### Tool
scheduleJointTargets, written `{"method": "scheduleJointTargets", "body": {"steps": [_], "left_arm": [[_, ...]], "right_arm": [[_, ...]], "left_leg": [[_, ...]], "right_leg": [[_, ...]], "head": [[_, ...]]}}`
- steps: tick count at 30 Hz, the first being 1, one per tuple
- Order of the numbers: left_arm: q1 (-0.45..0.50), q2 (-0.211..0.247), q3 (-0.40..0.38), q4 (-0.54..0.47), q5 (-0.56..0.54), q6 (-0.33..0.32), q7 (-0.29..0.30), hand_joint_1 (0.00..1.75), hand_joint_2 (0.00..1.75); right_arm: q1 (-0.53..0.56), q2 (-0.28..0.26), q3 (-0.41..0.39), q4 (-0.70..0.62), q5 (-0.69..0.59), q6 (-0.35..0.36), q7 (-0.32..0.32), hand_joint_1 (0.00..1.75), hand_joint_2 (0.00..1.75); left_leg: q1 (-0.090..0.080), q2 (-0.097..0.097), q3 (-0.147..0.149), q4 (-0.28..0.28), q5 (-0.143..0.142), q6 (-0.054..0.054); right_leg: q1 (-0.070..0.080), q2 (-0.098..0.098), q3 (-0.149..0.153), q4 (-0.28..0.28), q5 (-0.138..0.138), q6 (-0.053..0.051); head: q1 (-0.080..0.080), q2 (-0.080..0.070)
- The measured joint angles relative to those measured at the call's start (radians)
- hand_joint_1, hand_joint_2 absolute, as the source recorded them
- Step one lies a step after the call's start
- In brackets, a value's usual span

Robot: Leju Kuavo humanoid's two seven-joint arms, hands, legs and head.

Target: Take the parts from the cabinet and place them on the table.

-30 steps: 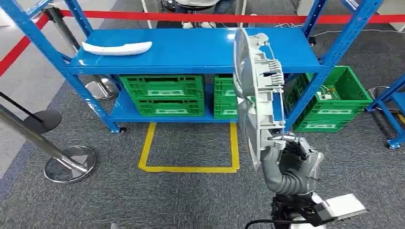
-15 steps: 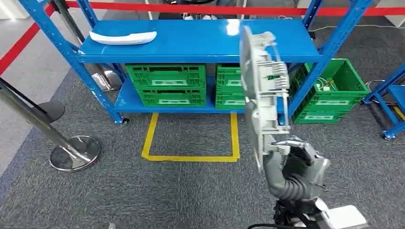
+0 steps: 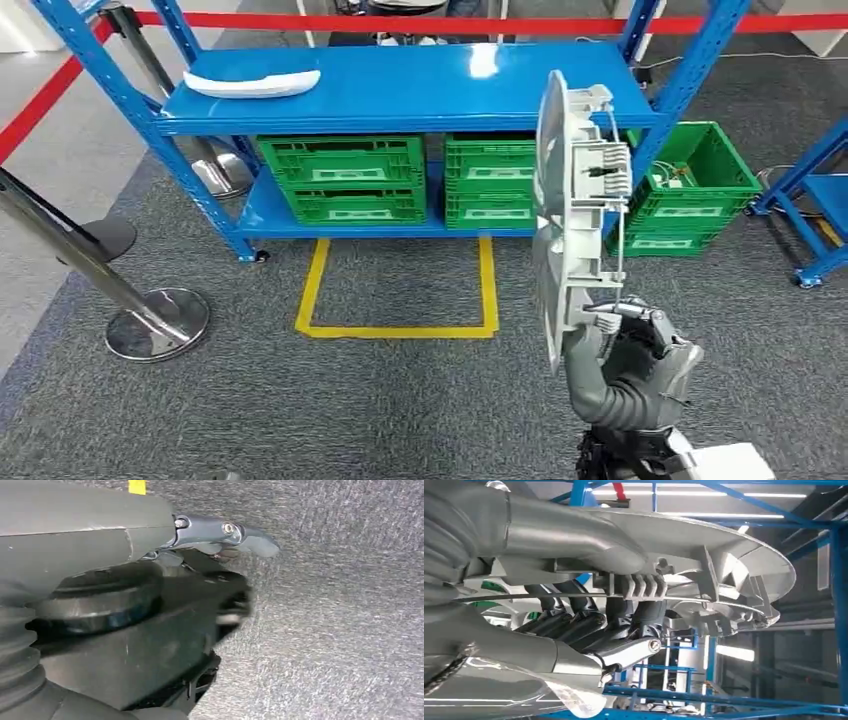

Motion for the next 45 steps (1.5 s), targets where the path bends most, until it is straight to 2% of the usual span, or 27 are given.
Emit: {"method": "scheduleJointTargets", "body": {"steps": [3, 5, 6, 8, 9, 10, 12, 14, 15, 19, 20, 21, 23, 24, 25, 27, 29, 30, 34, 35, 36, 38, 40, 41, 42, 44, 45], "left_arm": [[0.0, 0.0, 0.0, 0.0, 0.001, 0.007, 0.012, 0.0, 1.75], [-0.002, -0.001, 0.0, 0.0, 0.002, 0.008, 0.02, 0.0, 1.75], [-0.004, -0.003, 0.0, 0.0, 0.002, 0.012, 0.024, 0.0, 1.75], [-0.004, -0.006, 0.0, 0.0, 0.003, 0.023, 0.038, 0.0, 1.75], [-0.004, -0.006, 0.0, 0.0, 0.003, 0.024, 0.044, 0.0, 1.75], [-0.004, -0.006, 0.0, 0.0, 0.003, 0.027, 0.046, 0.0, 1.75], [-0.004, -0.007, 0.0, 0.0, 0.002, 0.035, 0.051, 0.0, 1.75], [-0.004, -0.011, 0.0, 0.0, -0.004, 0.048, 0.052, 0.0, 1.75], [-0.006, -0.011, 0.0, 0.0, -0.008, 0.052, 0.053, 0.0, 1.75], [-0.005, -0.013, 0.0, 0.0, -0.016, 0.06, 0.054, 0.0, 1.75], [-0.006, -0.013, 0.0, 0.0, -0.019, 0.061, 0.054, 0.0, 1.75], [-0.005, -0.013, 0.0, 0.0, -0.019, 0.061, 0.054, 0.0, 1.75], [-0.005, -0.012, 0.0, 0.0, -0.02, 0.063, 0.052, 0.0, 1.75], [-0.006, -0.012, 0.0, 0.0, -0.02, 0.063, 0.049, 0.0, 1.75], [-0.006, -0.011, 0.0, 0.0, -0.019, 0.062, 0.043, 0.0, 1.75], [-0.006, -0.01, 0.0, 0.0, -0.016, 0.059, 0.033, 0.0, 1.75], [-0.008, -0.01, 0.0, 0.0, -0.014, 0.058, 0.031, 0.0, 1.75], [-0.01, -0.007, 0.0, 0.0, -0.014, 0.058, 0.031, 0.0, 1.75], [-0.008, -0.006, 0.0, 0.0, -0.014, 0.058, 0.031, 0.0, 1.75], [-0.006, -0.007, 0.0, 0.0, -0.013, 0.058, 0.031, 0.0, 1.75], [-0.008, -0.007, 0.0, 0.0, -0.013, 0.058, 0.03, 0.0, 1.75], [-0.009, -0.008, 0.0, 0.0, -0.013, 0.059, 0.03, 0.0, 1.75], [-0.006, -0.008, 0.0, 0.0, -0.016, 0.061, 0.031, 0.0, 1.75], [-0.006, -0.008, 0.0, 0.0, -0.016, 0.061, 0.031, 0.0, 1.75], [-0.006, -0.008, 0.0, 0.0, -0.016, 0.062, 0.031, 0.0, 1.75], [-0.006, -0.009, 0.0, 0.0, -0.019, 0.061, 0.031, 0.0, 1.75], [-0.006, -0.009, 0.0, 0.0, -0.019, 0.061, 0.031, 0.0, 1.75]], "right_arm": [[0.002, 0.0, 0.0, -0.003, 0.008, -0.005, 0.009, 1.75, 1.75], [0.004, 0.0, 0.0, -0.004, 0.007, -0.009, 0.016, 1.75, 1.75], [0.003, 0.0, 0.0, -0.004, 0.006, -0.011, 0.018, 1.75, 1.75], [0.005, -0.001, 0.002, -0.004, 0.002, -0.013, 0.022, 1.75, 1.75], [0.007, -0.002, 0.003, -0.004, 0.0, -0.012, 0.023, 1.75, 1.75], [0.009, -0.002, 0.003, -0.004, -0.003, -0.012, 0.025, 1.75, 1.75], [0.015, -0.003, 0.003, -0.004, -0.008, -0.012, 0.027, 1.75, 1.75], [0.016, -0.003, 0.003, -0.005, -0.009, -0.012, 0.027, 1.75, 1.75], [0.015, -0.003, 0.003, -0.005, -0.01, -0.012, 0.028, 1.75, 1.75], [0.023, -0.003, 0.003, -0.009, -0.011, -0.011, 0.029, 1.75, 1.75], [0.022, -0.003, 0.003, -0.009, -0.012, -0.01, 0.03, 1.75, 1.75], [0.022, -0.003, 0.002, -0.009, -0.012, -0.009, 0.03, 1.75, 1.75], [0.022, -0.003, 0.001, -0.011, -0.013, -0.006, 0.03, 1.75, 1.75], [0.022, -0.003, 0.0, -0.011, -0.014, -0.005, 0.03, 1.75, 1.75], [0.022, -0.003, 0.0, -0.011, -0.014, -0.004, 0.03, 1.75, 1.75], [0.023, -0.003, 0.0, -0.011, -0.014, -0.002, 0.03, 1.75, 1.75], [0.024, -0.003, 0.0, -0.011, -0.014, 0.002, 0.03, 1.75, 1.75], [0.024, -0.003, 0.0, -0.011, -0.014, 0.003, 0.03, 1.75, 1.75], [0.025, -0.003, -0.001, -0.011, -0.014, 0.003, 0.03, 1.75, 1.75], [0.025, -0.003, -0.002, -0.011, -0.014, 0.003, 0.03, 1.75, 1.75], [0.026, -0.003, -0.001, -0.012, -0.014, 0.003, 0.03, 1.75, 1.75], [0.026, -0.003, 0.0, -0.013, -0.013, 0.002, 0.029, 1.75, 1.75], [0.028, -0.005, 0.001, -0.012, -0.014, 0.003, 0.03, 1.75, 1.75], [0.031, -0.005, 0.002, -0.012, -0.014, 0.003, 0.03, 1.75, 1.75], [0.032, -0.006, 0.003, -0.012, -0.014, 0.003, 0.031, 1.75, 1.75], [0.03, -0.006, 0.003, -0.013, -0.015, 0.003, 0.031, 1.75, 1.75], [0.028, -0.006, 0.003, -0.013, -0.015, 0.003, 0.03, 1.75, 1.75]], "left_leg": [[-0.006, 0.001, -0.009, -0.012, -0.004, 0.013], [0.004, 0.004, 0.002, -0.044, -0.008, 0.024], [0.004, 0.003, 0.001, -0.046, -0.005, 0.03], [0.001, 0.004, -0.003, -0.042, -0.001, 0.033], [0.0, 0.005, -0.005, -0.041, -0.001, 0.034], [-0.002, 0.005, -0.007, -0.039, 0.0, 0.035], [-0.003, 0.004, -0.009, -0.034, 0.001, 0.035], [-0.003, 0.003, -0.011, -0.024, 0.0, 0.033], [-0.009, 0.003, -0.017, -0.019, 0.001, 0.027], [-0.009, 0.002, -0.039, -0.008, 0.021, 0.006], [-0.007, 0.001, -0.044, 0.002, 0.003, 0.0], [-0.006, 0.002, -0.054, 0.028, -0.04, -0.009], [0.0, 0.002, -0.092, 0.168, -0.145, -0.019], [0.001, 0.002, -0.112, 0.249, -0.184, -0.022], [0.002, 0.002, -0.113, 0.288, -0.198, -0.022], [0.001, 0.002, -0.053, 0.227, -0.165, -0.017], [-0.001, 0.002, 0.075, 0.03, -0.099, -0.001], [-0.006, 0.003, 0.12, -0.046, -0.102, 0.011], [-0.015, 0.004, 0.109, -0.051, -0.086, 0.022], [-0.005, 0.007, 0.106, -0.067, -0.066, 0.03], [-0.006, 0.01, 0.098, -0.067, -0.058, 0.033], [-0.006, 0.011, 0.079, -0.066, -0.046, 0.043], [-0.008, 0.014, 0.061, -0.064, -0.034, 0.043], [-0.008, 0.014, 0.055, -0.063, -0.03, 0.041], [-0.008, 0.013, 0.049, -0.061, -0.027, 0.04], [-0.006, 0.012, 0.043, -0.05, -0.026, 0.036], [-0.006, 0.012, 0.039, -0.042, -0.029, 0.031]], "right_leg": [[-0.005, 0.0, 0.0, -0.001, 0.005, 0.018], [-0.005, 0.0, -0.015, 0.012, -0.017, 0.029], [-0.004, 0.001, -0.032, 0.05, -0.045, 0.031], [-0.005, 0.001, -0.112, 0.227, -0.128, 0.035], [-0.005, 0.001, -0.143, 0.294, -0.149, 0.037], [-0.005, 0.001, -0.158, 0.321, -0.148, 0.038], [-0.005, 0.001, -0.119, 0.238, -0.076, 0.036], [-0.005, 0.0, -0.029, 0.054, 0.011, 0.032], [-0.001, 0.001, -0.017, 0.035, -0.006, 0.031], [0.0, 0.005, -0.038, 0.039, 0.017, 0.008], [-0.006, -0.001, -0.043, 0.036, 0.027, -0.004], [-0.006, -0.001, -0.052, 0.036, 0.033, -0.01], [-0.005, -0.003, -0.073, 0.036, 0.049, -0.018], [-0.005, -0.003, -0.086, 0.036, 0.055, -0.019], [-0.004, -0.003, -0.098, 0.037, 0.063, -0.019], [-0.003, -0.002, -0.117, 0.037, 0.079, -0.016], [-0.001, -0.001, -0.13, 0.037, 0.095, -0.012], [-0.001, -0.003, -0.132, 0.038, 0.1, -0.008], [-0.004, -0.007, -0.137, 0.032, 0.126, 0.019], [-0.004, -0.006, -0.143, 0.036, 0.123, 0.025], [-0.004, -0.001, -0.161, 0.054, 0.095, 0.027], [-0.005, 0.0, -0.212, 0.19, 0.0, 0.032], [-0.005, 0.001, -0.258, 0.332, -0.061, 0.038], [-0.006, 0.0, -0.251, 0.339, -0.059, 0.039], [-0.007, 0.0, -0.214, 0.298, -0.034, 0.04], [-0.008, -0.001, -0.097, 0.118, 0.035, 0.039], [-0.008, -0.002, -0.055, 0.042, 0.034, 0.037]], "head": [[-0.001, 0.0], [0.001, 0.0], [0.005, 0.0], [0.006, 0.0], [0.007, 0.0], [0.007, 0.0], [0.007, 0.0], [0.007, 0.0], [0.007, 0.0], [0.006, 0.0], [0.008, 0.0], [0.002, 0.0], [0.0, 0.0], [0.0, 0.0], [0.0, 0.0], [0.0, 0.0], [0.0, 0.0], [0.0, 0.0], [0.0, 0.0], [0.001, 0.0], [0.002, 0.0], [0.007, 0.0], [0.006, 0.0], [0.005, 0.0], [0.006, 0.0], [0.006, 0.0], [0.006, 0.0]]}}
